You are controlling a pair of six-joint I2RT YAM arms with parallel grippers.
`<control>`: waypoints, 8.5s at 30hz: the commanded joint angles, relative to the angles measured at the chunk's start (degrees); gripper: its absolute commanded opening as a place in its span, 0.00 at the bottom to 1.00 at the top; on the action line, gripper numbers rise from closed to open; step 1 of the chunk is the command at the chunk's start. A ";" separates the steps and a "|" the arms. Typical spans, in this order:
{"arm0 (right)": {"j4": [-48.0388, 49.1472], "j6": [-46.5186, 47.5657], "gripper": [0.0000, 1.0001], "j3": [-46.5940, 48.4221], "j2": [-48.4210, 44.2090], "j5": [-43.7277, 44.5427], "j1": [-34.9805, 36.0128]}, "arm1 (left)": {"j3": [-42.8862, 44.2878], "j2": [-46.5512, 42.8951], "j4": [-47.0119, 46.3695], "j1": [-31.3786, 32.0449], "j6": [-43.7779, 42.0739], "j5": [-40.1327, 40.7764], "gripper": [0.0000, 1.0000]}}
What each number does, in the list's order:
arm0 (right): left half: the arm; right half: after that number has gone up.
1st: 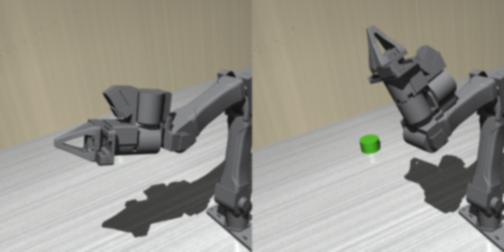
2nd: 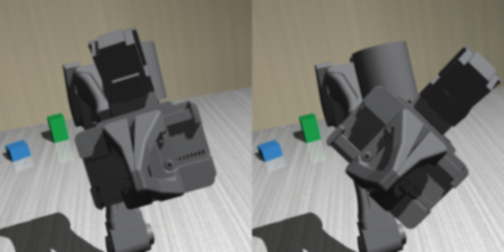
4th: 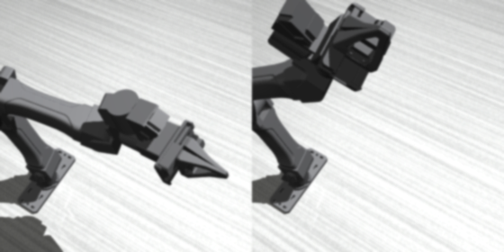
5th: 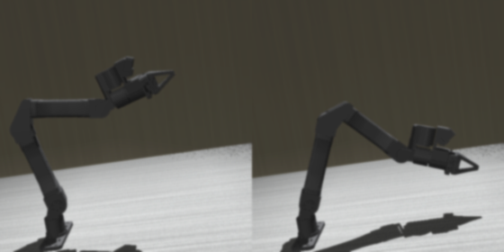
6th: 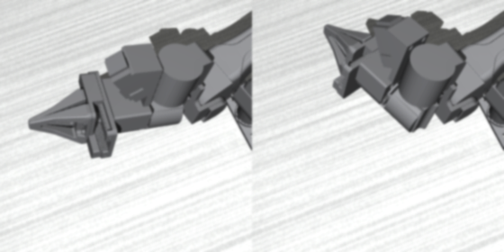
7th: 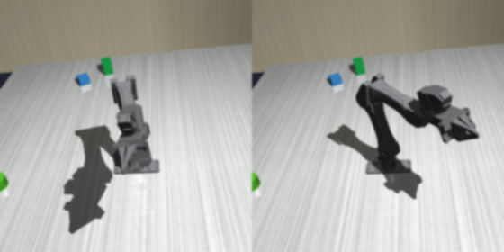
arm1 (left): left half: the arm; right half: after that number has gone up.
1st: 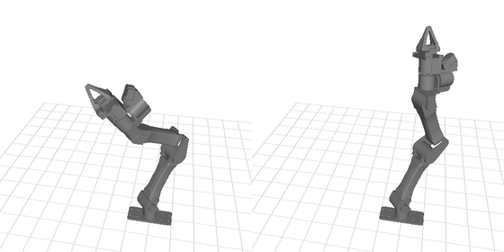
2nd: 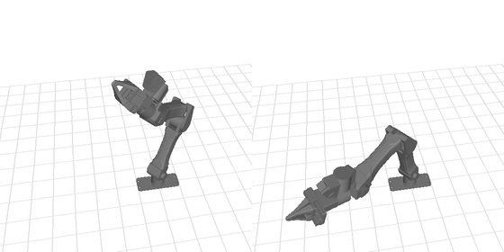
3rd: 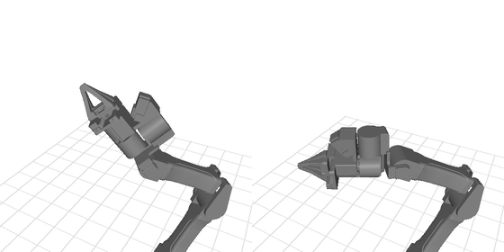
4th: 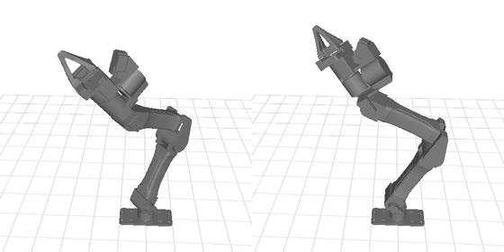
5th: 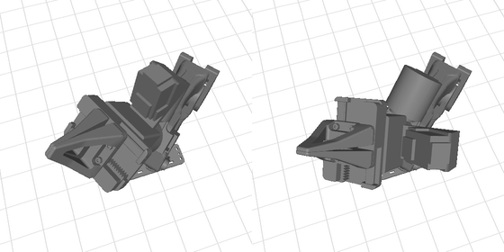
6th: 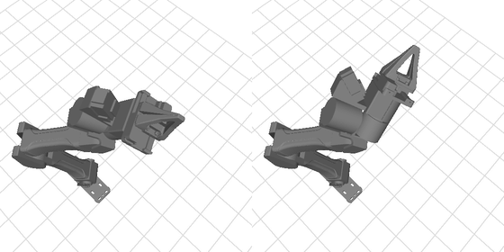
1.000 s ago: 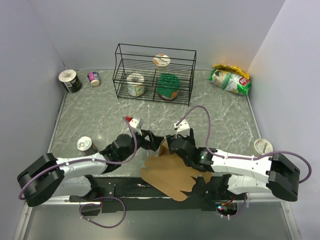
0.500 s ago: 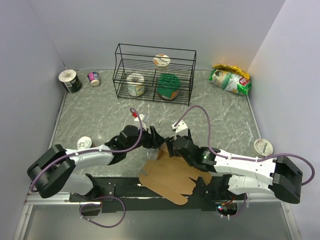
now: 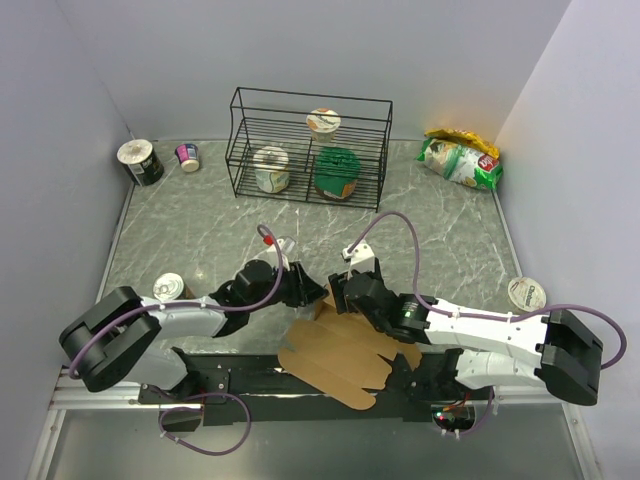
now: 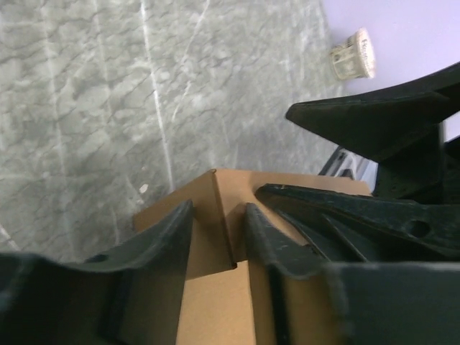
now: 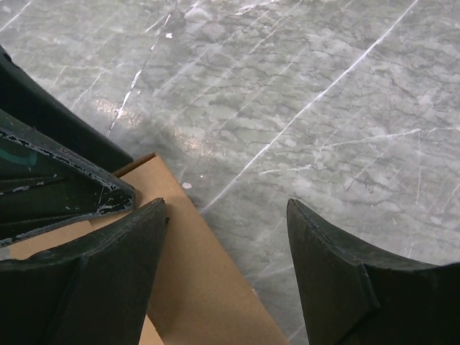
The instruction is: Fold the paper box
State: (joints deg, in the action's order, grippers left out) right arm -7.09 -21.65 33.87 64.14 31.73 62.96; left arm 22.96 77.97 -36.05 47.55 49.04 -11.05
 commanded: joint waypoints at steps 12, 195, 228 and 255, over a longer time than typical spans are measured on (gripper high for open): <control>-2.75 -2.96 0.74 -0.47 0.55 0.27 -0.12 | -11.52 10.26 -15.79 6.41 7.29 3.49 0.21; -11.55 -22.03 0.94 17.38 5.73 -32.17 -21.74 | -1.25 -4.23 10.48 -0.44 -22.32 43.13 0.22; -11.19 -22.91 0.97 7.36 -4.36 -32.78 -22.35 | -0.11 -1.77 10.21 -0.44 -23.11 41.99 0.19; 11.13 -17.03 1.00 3.48 5.99 -48.85 -37.38 | -0.99 -1.86 6.79 0.17 -27.50 38.03 0.13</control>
State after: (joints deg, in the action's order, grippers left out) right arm -4.32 -40.80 36.34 66.83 -11.33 29.21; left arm 21.85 75.75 -25.69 47.07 23.05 29.10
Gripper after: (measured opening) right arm 0.994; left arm 0.143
